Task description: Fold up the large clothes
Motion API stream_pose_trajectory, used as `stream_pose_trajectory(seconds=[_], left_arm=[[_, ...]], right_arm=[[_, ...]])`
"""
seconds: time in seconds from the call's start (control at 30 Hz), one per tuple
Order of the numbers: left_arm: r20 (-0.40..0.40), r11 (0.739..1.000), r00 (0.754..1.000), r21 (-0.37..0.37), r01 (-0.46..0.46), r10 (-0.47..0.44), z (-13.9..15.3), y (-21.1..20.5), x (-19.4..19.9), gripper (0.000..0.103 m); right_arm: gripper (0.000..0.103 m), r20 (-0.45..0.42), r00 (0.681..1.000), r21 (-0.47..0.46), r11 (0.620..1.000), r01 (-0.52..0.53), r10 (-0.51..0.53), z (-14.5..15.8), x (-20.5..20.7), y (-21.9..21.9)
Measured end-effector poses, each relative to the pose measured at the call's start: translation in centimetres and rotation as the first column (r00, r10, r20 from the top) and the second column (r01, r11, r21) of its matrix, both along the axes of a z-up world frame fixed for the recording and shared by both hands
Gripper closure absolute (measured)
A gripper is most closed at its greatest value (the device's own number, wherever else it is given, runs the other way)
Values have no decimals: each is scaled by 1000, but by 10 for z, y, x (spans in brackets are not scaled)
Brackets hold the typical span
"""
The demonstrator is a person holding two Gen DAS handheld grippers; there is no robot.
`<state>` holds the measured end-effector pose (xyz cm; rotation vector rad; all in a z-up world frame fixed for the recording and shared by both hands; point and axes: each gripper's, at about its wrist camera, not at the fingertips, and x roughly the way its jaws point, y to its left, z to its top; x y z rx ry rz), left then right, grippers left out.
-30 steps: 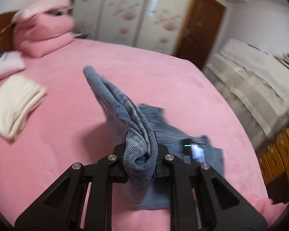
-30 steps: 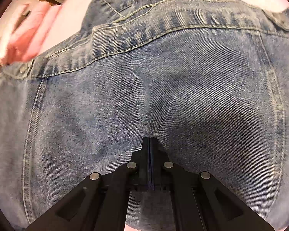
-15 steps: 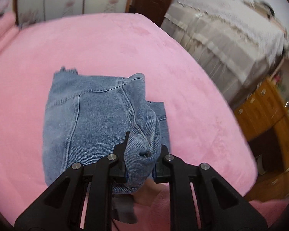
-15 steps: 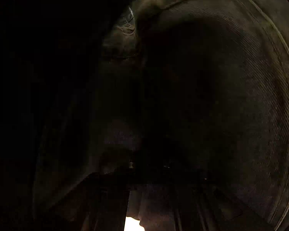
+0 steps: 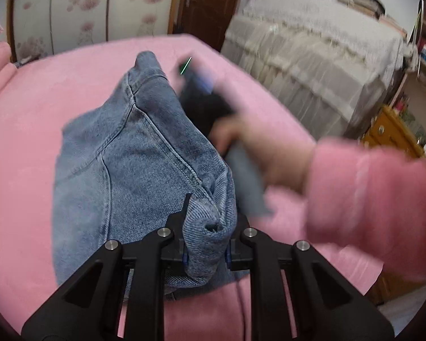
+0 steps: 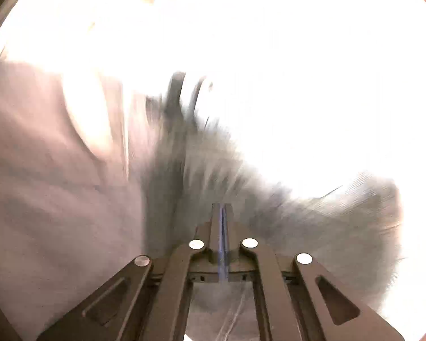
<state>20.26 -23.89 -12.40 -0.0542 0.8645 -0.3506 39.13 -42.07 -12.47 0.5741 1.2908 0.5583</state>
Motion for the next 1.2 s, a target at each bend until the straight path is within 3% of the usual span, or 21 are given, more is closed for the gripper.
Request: stream_pose_trajectory(seconds=[0.03,0.17,0.23,0.33,0.43,0.6,0.77,0.9,1.03,1.13,1.17,1.2], left_arm=[[-11,1000,1000,4,13,-13,-10,-5,1,90],[-134,998,989,-2,56,-55,-60,-29,13,90],[-170,997,983,20,68,-64,-81,-41,13,89],[-167,991,983,97,94,-77,-102,-57,4,88],[-247,993,967,83,88,-65,-125,-59,7,82],[-310,999,949,-2,49,-47,-136,-40,17,80],[-381,997,922,-65,44,-65,-145,-25,29,79],[-367,997,928,-58,51,-69,-148,-28,29,79],[-359,998,931,-55,45,-62,-149,-28,24,79],[-366,998,929,-66,23,-45,-151,-25,23,80],[-369,998,928,-64,22,-44,-152,-25,24,80],[-366,998,930,-63,20,-42,-151,-22,23,80]], right_arm=[[101,32,997,-16,997,72,-71,14,-4,-27],[99,99,983,-137,976,170,-157,48,-18,-89],[96,103,975,-107,973,205,-195,57,-40,-107],[78,51,962,-36,962,270,-268,61,-63,-133],[74,-38,957,28,957,290,-289,49,-85,-147],[73,-130,962,-39,971,237,-240,30,-111,-110],[73,-135,970,-124,974,188,-204,20,-140,-89],[67,-107,977,-203,966,158,-182,14,-149,-76],[60,-64,981,-343,927,152,-185,13,-150,-75],[57,-76,975,-289,940,179,-209,14,-139,-81],[59,-86,975,-281,944,175,-206,9,-135,-79],[82,-80,976,-280,944,175,-204,6,-131,-77]])
